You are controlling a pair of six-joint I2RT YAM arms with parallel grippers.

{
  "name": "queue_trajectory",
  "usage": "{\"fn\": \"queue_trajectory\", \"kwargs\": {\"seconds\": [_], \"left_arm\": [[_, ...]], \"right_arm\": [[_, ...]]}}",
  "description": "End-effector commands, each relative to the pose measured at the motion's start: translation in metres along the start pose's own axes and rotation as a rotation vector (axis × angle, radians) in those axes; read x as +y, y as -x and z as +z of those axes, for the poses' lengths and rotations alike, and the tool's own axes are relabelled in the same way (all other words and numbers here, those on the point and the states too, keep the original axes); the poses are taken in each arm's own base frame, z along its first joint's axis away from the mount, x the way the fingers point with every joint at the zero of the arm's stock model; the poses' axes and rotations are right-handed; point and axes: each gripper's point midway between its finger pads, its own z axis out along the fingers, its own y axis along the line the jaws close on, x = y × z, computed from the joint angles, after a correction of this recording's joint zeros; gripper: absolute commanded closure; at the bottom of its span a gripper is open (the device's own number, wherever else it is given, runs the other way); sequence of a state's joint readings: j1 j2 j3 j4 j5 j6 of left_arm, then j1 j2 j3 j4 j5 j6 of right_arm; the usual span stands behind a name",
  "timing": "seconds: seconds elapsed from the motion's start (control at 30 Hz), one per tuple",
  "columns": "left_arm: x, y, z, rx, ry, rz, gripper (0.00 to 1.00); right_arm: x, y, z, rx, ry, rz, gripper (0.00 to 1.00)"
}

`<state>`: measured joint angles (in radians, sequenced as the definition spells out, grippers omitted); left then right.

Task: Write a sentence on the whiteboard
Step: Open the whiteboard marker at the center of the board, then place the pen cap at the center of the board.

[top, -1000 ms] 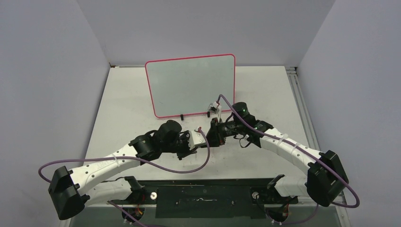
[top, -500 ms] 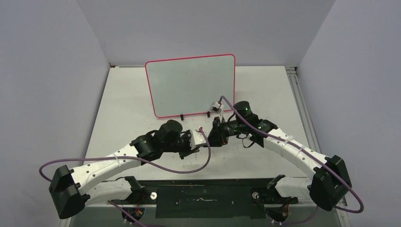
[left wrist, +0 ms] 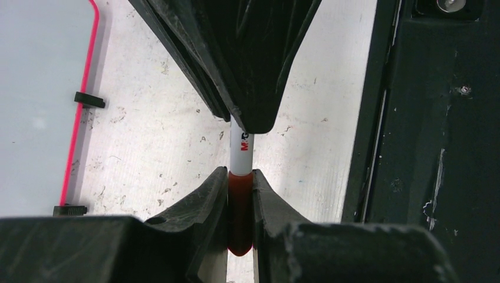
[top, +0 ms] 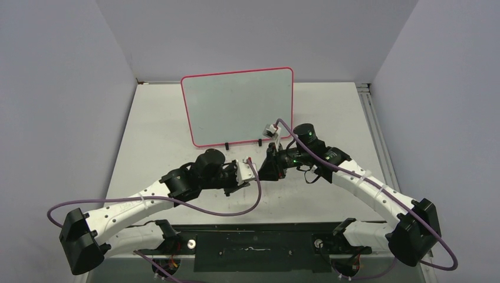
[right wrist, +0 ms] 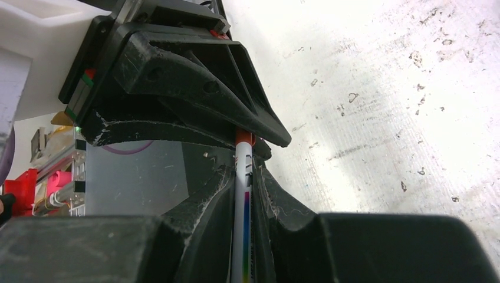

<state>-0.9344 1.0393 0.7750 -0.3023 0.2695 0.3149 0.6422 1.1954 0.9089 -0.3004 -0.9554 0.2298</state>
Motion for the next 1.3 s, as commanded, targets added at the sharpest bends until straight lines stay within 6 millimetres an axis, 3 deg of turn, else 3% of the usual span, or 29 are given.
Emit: {"fn": "queue_trajectory", "kwargs": {"seconds": [0.0, 0.53, 0.77, 0.9, 1.0, 1.1, 1.27], "left_arm": [[0.024, -0.049, -0.018, 0.183, 0.152, -0.055, 1.00], [0.028, -0.051, -0.019, 0.191, 0.168, -0.058, 1.00], [0.025, -0.033, -0.016, 0.122, 0.154, -0.143, 1.00], [0.029, -0.006, -0.012, 0.004, 0.196, -0.317, 1.00], [0.045, 0.002, -0.015, -0.121, 0.329, -0.504, 1.00], [0.064, -0.017, -0.024, -0.208, 0.506, -0.681, 1.00], [0.083, -0.085, -0.042, -0.154, 0.762, -0.930, 1.00]], "right_arm": [[0.013, 0.000, -0.021, 0.005, -0.008, 0.000, 0.95], [0.006, 0.007, -0.033, -0.021, -0.085, -0.012, 0.95], [-0.035, 0.021, -0.049, -0.125, -0.330, 0.019, 0.95], [-0.067, 0.036, -0.066, -0.258, -0.537, 0.051, 0.95], [-0.087, 0.044, -0.085, -0.361, -0.689, 0.079, 0.95], [-0.096, 0.052, -0.103, -0.435, -0.795, 0.083, 0.95], [-0.093, 0.062, -0.120, -0.519, -0.845, 0.038, 0.95]]}}
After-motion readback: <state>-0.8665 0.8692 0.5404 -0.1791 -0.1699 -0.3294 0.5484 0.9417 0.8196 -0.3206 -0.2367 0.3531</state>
